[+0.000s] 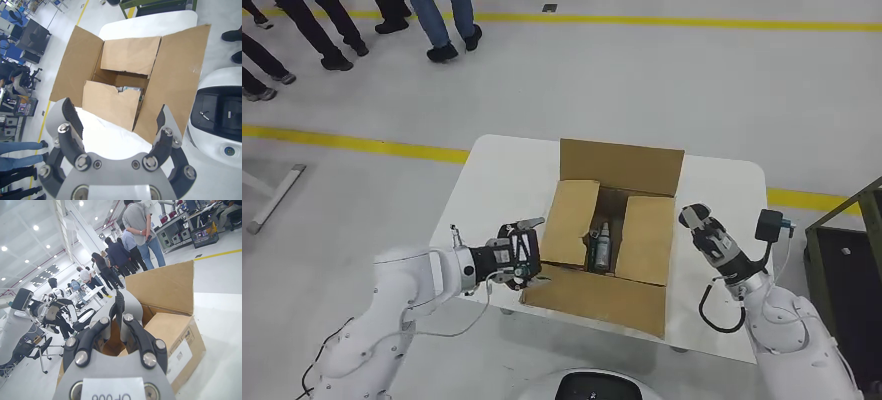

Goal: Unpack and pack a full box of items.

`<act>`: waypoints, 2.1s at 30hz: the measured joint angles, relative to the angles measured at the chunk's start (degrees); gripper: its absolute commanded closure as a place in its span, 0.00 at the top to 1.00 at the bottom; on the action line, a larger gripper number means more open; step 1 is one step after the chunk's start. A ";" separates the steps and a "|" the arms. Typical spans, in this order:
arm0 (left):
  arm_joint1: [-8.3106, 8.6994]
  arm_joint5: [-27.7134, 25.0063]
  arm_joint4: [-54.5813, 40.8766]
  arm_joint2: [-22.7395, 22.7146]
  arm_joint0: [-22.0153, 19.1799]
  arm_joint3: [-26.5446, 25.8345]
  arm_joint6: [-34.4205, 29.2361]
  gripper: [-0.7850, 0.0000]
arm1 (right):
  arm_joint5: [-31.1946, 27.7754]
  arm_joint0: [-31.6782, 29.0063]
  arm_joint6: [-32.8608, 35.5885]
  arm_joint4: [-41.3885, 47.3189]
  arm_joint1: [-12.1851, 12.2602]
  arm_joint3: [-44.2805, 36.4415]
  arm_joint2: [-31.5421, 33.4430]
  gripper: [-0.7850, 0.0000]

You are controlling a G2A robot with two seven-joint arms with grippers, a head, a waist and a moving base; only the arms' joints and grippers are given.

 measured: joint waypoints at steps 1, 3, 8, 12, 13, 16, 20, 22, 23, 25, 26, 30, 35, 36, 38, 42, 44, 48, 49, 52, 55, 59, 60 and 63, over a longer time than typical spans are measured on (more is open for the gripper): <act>0.80 0.00 0.68 -0.60 1.01 -0.33 0.35 1.00 | -0.07 0.05 0.04 0.06 0.02 0.11 0.09 0.00; 2.62 0.00 2.36 -1.42 3.37 -0.95 1.15 1.00 | -0.18 0.17 0.18 0.22 0.06 0.29 0.31 0.00; 6.22 0.00 5.18 -1.30 7.63 -2.14 3.42 1.00 | -0.50 0.23 0.33 0.47 0.22 0.41 1.27 0.00; 8.39 0.00 5.20 -1.24 9.59 -1.64 5.58 1.00 | -0.71 -0.09 0.29 0.77 0.35 0.61 2.15 0.00; 8.69 0.00 5.03 -1.18 9.81 -1.37 5.97 1.00 | -0.73 -0.15 0.30 0.82 0.37 0.62 2.27 0.00; 9.20 0.00 4.53 -0.35 9.85 -0.43 7.29 1.00 | -0.69 -0.29 0.35 0.85 0.42 0.56 2.49 0.00; 8.75 2.62 4.43 2.27 8.37 1.73 9.80 1.00 | -0.56 -0.31 0.14 0.85 0.42 0.48 2.47 0.00; 8.31 4.98 4.98 4.35 7.01 3.23 10.98 1.00 | -0.55 -0.23 0.11 0.80 0.42 0.41 2.37 0.00; 8.11 6.00 5.25 5.23 6.35 4.01 11.41 1.00 | -0.56 -0.21 0.08 0.78 0.42 0.37 2.36 0.00; 7.65 7.91 6.06 7.35 4.72 5.91 12.23 1.00 | -0.57 -0.22 -0.05 0.71 0.42 0.32 2.36 0.00; 7.48 8.43 6.39 8.18 4.05 6.66 12.56 1.00 | -0.57 -0.23 -0.11 0.69 0.43 0.33 2.40 0.00; 6.99 9.29 7.56 10.45 1.53 8.47 13.85 1.00 | -0.67 -0.51 -0.29 0.74 0.50 0.31 2.89 0.00; 6.78 9.52 8.06 10.90 -0.52 8.46 15.14 1.00 | -0.66 -0.88 -0.35 0.78 0.52 0.42 2.99 0.00; 6.75 9.50 8.16 10.88 -0.99 8.37 15.31 1.00 | -0.61 -0.92 -0.32 0.78 0.52 0.35 2.93 0.00; 6.67 9.63 8.02 10.78 -1.82 8.22 15.62 1.00 | -0.52 -0.96 -0.30 0.85 0.52 0.29 2.86 0.00; 6.45 10.06 6.82 10.70 -3.36 8.28 16.37 1.00 | 0.00 -0.96 -0.35 0.79 0.52 0.28 2.83 0.00; 6.25 10.69 6.77 11.15 -4.33 8.60 16.20 1.00 | 0.36 -0.98 -0.43 0.65 0.52 0.24 2.86 0.00; 5.51 12.71 6.67 13.10 -6.97 10.04 15.70 1.00 | 1.03 -1.11 -0.72 0.36 0.51 0.05 2.97 0.00; 5.28 13.30 6.43 13.67 -7.70 10.53 15.51 1.00 | 1.24 -1.17 -0.85 0.31 0.51 -0.03 3.05 0.00; 4.41 15.22 5.45 15.74 -10.31 12.30 14.29 1.00 | 1.84 -1.44 -1.24 0.26 0.51 -0.39 3.44 0.00; 3.45 16.90 4.74 18.06 -13.02 14.16 12.95 1.00 | 2.64 -1.76 -1.64 0.52 0.51 -0.90 3.93 0.00; 2.20 18.94 4.03 20.85 -16.20 17.35 11.74 1.00 | 3.17 -2.13 -2.21 2.18 0.48 -1.79 4.50 0.00; 1.82 19.66 3.78 21.64 -17.02 18.43 11.27 1.00 | 3.20 -2.19 -2.32 2.88 0.47 -2.13 4.68 0.00; 0.91 21.11 3.15 23.36 -18.88 21.17 10.76 1.00 | 2.85 -2.34 -2.03 4.55 0.50 -3.15 5.10 0.00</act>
